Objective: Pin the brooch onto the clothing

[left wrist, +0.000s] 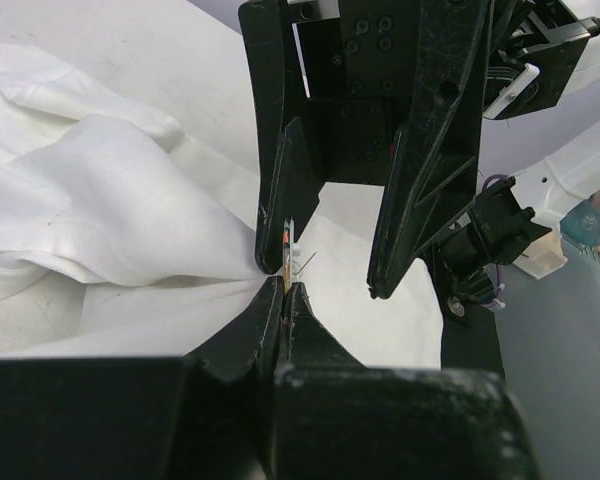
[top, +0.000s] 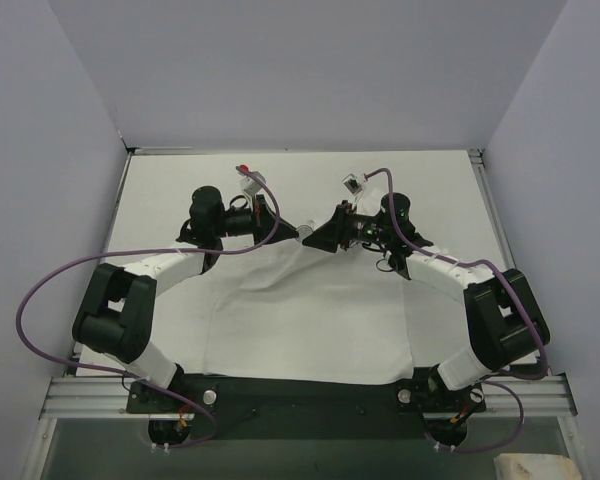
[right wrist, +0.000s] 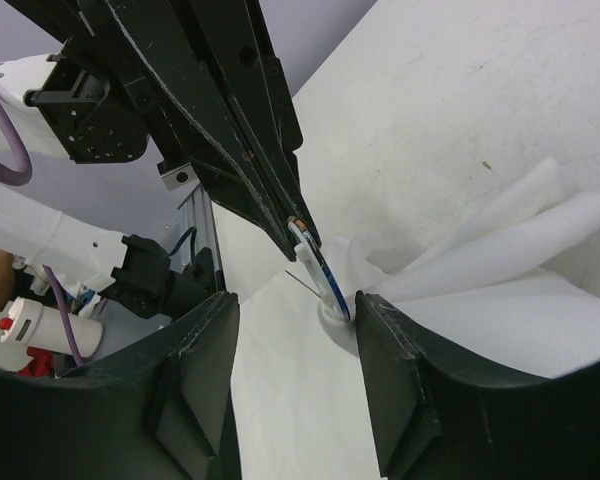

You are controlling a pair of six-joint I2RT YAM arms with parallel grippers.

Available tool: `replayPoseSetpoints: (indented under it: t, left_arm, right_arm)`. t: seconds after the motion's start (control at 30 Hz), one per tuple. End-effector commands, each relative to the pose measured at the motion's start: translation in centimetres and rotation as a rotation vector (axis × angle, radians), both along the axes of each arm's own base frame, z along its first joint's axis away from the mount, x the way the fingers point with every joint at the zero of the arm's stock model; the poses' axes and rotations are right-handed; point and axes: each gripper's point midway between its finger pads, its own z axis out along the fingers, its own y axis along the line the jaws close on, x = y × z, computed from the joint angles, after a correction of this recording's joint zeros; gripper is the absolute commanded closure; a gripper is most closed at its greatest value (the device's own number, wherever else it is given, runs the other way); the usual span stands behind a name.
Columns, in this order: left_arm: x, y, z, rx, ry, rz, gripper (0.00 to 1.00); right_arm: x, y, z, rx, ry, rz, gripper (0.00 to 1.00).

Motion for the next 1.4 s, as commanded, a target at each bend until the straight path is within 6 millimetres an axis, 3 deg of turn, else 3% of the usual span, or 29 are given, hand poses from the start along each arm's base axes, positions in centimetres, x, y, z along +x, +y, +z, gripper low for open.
replayPoseSetpoints:
  t: [0.0, 0.1, 0.43, 1.37]
  left_arm:
    - [-0.4, 0.0, 2.4, -0.041, -0.098, -0.026, 1.0]
    - [-0.4, -0.1, 2.3, -0.041, -0.094, -0.028, 1.0]
    - [-0.6, -0.3, 2.4, -0.038, -0.106, -0.037, 1.0]
    - [-0.6, -1.1, 3.1, 0.015, -0.141, -0.041, 1.0]
  right_arm:
    - [-0.4, 0.6, 2.6, 0.042, -0.123, 0.053, 0.51]
    - [-0.3, 0.9, 2.5, 0.041, -0.108, 0.057, 0.61]
    - [0.7, 1.1, 2.1, 0.031, -0.091, 0.029, 0.58]
    - [0.9, 2.0, 1.6, 0.013, -0.068, 0.064, 0.81]
